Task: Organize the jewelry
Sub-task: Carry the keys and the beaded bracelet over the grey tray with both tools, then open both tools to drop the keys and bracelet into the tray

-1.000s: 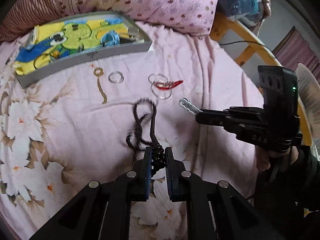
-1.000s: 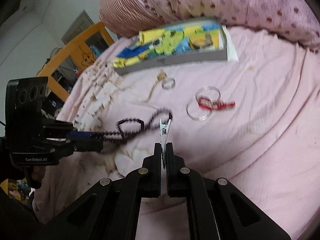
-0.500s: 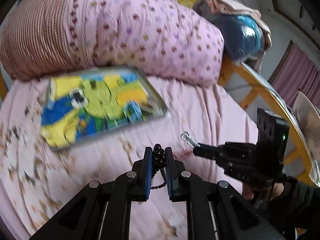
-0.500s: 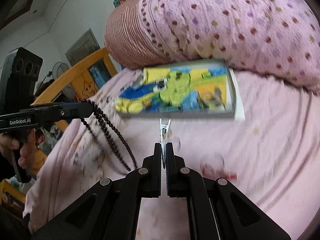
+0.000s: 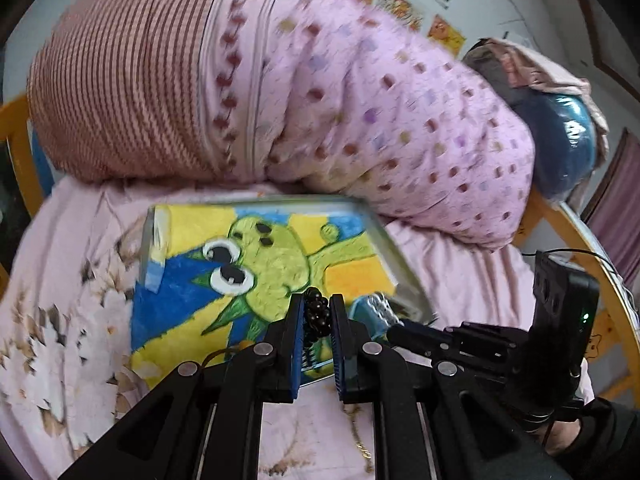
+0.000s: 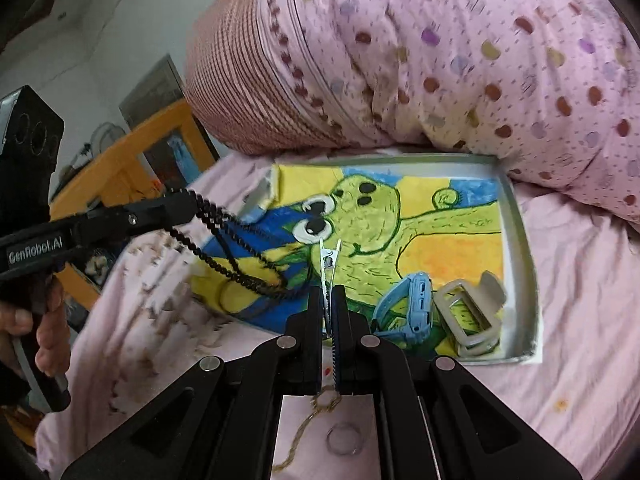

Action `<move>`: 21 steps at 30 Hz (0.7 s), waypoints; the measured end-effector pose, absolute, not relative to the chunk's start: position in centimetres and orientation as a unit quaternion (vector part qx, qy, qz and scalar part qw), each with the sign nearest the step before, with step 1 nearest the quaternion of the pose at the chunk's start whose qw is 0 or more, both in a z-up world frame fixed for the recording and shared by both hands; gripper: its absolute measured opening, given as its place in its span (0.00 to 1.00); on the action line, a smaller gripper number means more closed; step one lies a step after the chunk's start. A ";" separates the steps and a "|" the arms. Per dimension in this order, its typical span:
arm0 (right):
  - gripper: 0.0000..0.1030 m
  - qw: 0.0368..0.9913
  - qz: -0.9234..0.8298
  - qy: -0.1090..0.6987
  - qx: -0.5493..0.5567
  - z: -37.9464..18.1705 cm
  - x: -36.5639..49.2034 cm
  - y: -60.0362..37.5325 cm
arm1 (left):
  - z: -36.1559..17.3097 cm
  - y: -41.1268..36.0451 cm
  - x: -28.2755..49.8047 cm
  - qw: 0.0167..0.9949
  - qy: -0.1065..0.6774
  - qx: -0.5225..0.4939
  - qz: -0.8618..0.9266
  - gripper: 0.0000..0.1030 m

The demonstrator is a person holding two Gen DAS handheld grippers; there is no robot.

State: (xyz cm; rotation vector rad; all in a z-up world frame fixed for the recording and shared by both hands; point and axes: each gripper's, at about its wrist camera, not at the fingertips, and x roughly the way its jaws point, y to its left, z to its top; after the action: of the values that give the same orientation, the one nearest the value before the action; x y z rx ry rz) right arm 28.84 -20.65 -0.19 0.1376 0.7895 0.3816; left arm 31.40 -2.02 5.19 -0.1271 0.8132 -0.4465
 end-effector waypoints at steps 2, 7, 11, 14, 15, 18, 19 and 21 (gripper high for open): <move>0.04 0.898 0.181 0.396 0.062 -1.4 29.8 -20.0 | 3.5 -2.0 32.1 0.887 0.407 -0.059 -0.211 0.11; 0.04 0.890 0.171 0.419 0.050 -3.7 31.1 -19.4 | 0.3 -1.7 32.9 0.877 0.431 -0.057 -0.206 0.11; 0.04 0.890 0.165 0.423 0.044 -4.4 31.4 -19.4 | -1.3 -1.3 33.6 0.869 0.447 -0.061 -0.204 0.12; 0.09 0.892 0.159 0.421 0.038 -4.7 31.4 -19.7 | -2.0 -0.9 34.0 0.863 0.459 -0.073 -0.198 0.12; 0.20 0.893 0.157 0.419 0.037 -4.7 31.4 -19.7 | -2.2 -0.7 34.0 0.862 0.462 -0.077 -0.194 0.12; 0.41 0.899 0.154 0.407 0.038 -4.4 31.0 -20.2 | -2.6 -0.1 34.0 0.861 0.466 -0.091 -0.180 0.18; 0.41 0.903 0.152 0.401 0.035 -4.0 30.6 -20.4 | -2.6 0.1 34.0 0.862 0.466 -0.095 -0.177 0.23; 0.41 0.908 0.147 0.391 0.030 -3.5 30.2 -20.7 | -2.4 0.5 33.7 0.866 0.458 -0.104 -0.173 0.40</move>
State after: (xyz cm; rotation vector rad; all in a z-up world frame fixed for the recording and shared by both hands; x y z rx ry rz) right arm 30.24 -20.69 -3.53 0.0615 0.8075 0.3032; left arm 33.67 0.49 -2.38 -0.2184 0.9591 -0.3613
